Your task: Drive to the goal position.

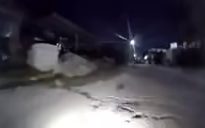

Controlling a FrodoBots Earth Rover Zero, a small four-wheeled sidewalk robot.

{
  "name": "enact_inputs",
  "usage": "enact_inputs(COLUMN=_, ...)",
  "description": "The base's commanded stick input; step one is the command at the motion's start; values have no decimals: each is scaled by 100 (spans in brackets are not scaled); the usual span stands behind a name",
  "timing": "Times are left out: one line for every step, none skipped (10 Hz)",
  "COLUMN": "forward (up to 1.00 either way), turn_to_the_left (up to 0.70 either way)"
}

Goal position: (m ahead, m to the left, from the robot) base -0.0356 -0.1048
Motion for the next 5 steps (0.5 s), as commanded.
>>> enact_inputs(forward=-95, turn_to_the_left=5)
enact_inputs(forward=-95, turn_to_the_left=5)
enact_inputs(forward=-95, turn_to_the_left=5)
enact_inputs(forward=-95, turn_to_the_left=5)
enact_inputs(forward=-95, turn_to_the_left=5)
